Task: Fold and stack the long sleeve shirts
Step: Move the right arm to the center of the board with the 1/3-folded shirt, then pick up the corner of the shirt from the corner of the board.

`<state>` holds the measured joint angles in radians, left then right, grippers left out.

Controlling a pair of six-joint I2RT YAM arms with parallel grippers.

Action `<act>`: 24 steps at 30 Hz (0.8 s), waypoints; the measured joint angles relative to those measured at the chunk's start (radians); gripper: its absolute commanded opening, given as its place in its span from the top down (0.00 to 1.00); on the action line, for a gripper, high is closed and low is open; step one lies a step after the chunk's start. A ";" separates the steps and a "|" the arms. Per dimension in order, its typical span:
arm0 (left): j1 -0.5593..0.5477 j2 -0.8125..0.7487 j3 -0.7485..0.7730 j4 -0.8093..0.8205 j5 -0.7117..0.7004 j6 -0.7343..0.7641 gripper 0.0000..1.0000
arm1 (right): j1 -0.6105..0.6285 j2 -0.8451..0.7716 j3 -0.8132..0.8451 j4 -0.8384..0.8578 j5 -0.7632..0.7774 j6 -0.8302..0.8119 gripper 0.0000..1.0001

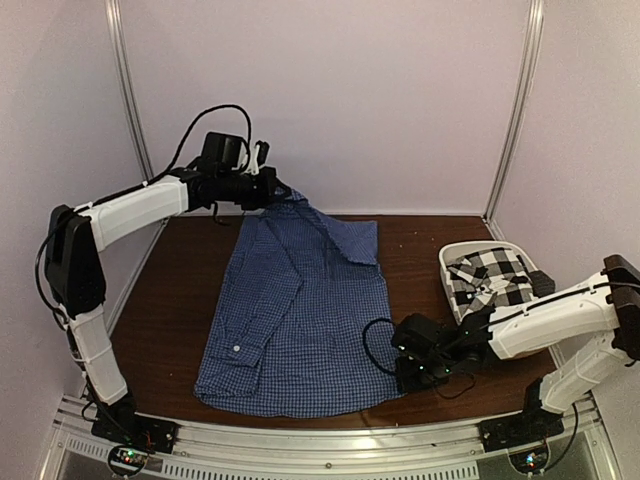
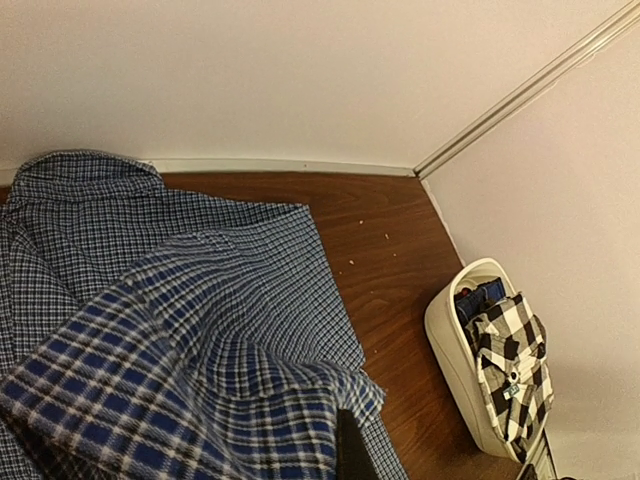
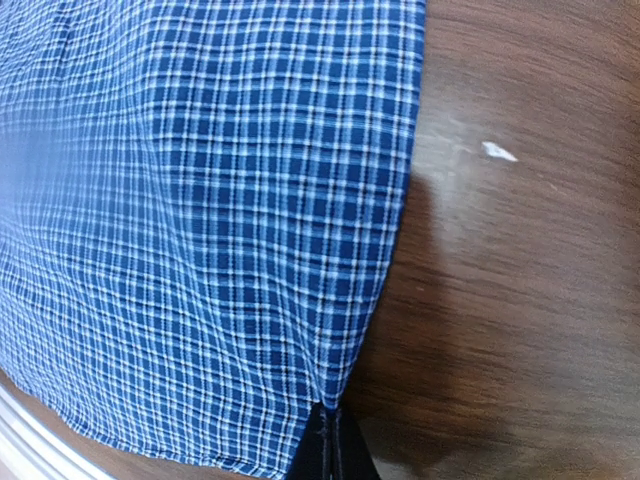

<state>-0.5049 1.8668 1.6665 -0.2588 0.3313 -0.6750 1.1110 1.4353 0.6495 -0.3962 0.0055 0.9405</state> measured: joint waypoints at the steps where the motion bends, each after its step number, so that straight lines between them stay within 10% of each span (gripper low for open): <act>1: 0.002 0.001 0.005 -0.001 -0.001 0.005 1.00 | -0.001 -0.007 -0.002 -0.016 0.008 0.006 1.00; 24: 0.060 0.055 0.193 -0.058 -0.023 0.169 1.00 | 0.114 0.016 0.258 -0.196 0.069 -0.034 0.97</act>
<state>-0.4446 1.9213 1.8599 -0.3164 0.3088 -0.5060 1.2247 1.4517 0.9077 -0.5926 0.0742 0.9066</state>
